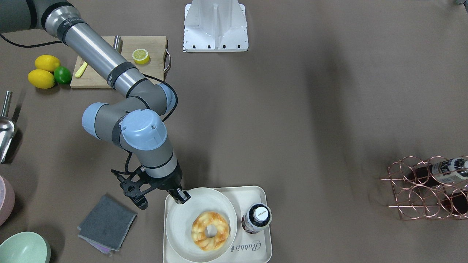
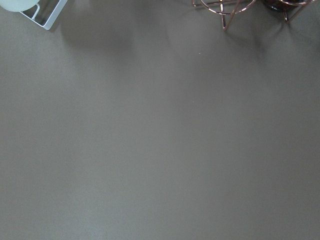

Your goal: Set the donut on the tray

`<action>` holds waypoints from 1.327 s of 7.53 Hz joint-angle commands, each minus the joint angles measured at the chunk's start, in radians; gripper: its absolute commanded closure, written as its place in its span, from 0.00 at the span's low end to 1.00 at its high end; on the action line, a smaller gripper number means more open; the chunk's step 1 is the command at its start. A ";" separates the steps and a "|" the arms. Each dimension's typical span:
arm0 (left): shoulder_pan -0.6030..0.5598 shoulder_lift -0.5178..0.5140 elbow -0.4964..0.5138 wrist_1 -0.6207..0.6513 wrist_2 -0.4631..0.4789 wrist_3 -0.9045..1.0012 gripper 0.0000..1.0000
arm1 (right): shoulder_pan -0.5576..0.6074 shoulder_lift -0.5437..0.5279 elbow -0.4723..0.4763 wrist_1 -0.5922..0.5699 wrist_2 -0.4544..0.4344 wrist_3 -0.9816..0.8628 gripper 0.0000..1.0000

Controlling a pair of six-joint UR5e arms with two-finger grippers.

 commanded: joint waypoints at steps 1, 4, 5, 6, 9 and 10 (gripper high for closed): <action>0.001 0.000 0.000 0.001 0.001 0.000 0.02 | -0.010 0.013 -0.024 0.005 -0.030 -0.006 0.99; 0.001 -0.001 -0.001 0.001 0.000 0.000 0.02 | -0.007 0.010 0.012 -0.005 -0.024 -0.124 0.00; 0.001 0.000 0.000 0.001 0.000 0.000 0.02 | 0.001 -0.010 0.067 -0.046 -0.008 -0.136 0.00; 0.001 -0.001 -0.001 0.001 0.000 -0.002 0.02 | 0.005 -0.056 0.172 -0.136 0.025 -0.190 0.00; 0.001 0.000 0.000 0.001 0.000 0.000 0.02 | 0.065 -0.278 0.470 -0.223 0.148 -0.345 0.00; 0.001 0.000 0.000 0.001 0.000 0.000 0.02 | 0.094 -0.385 0.568 -0.223 0.185 -0.406 0.00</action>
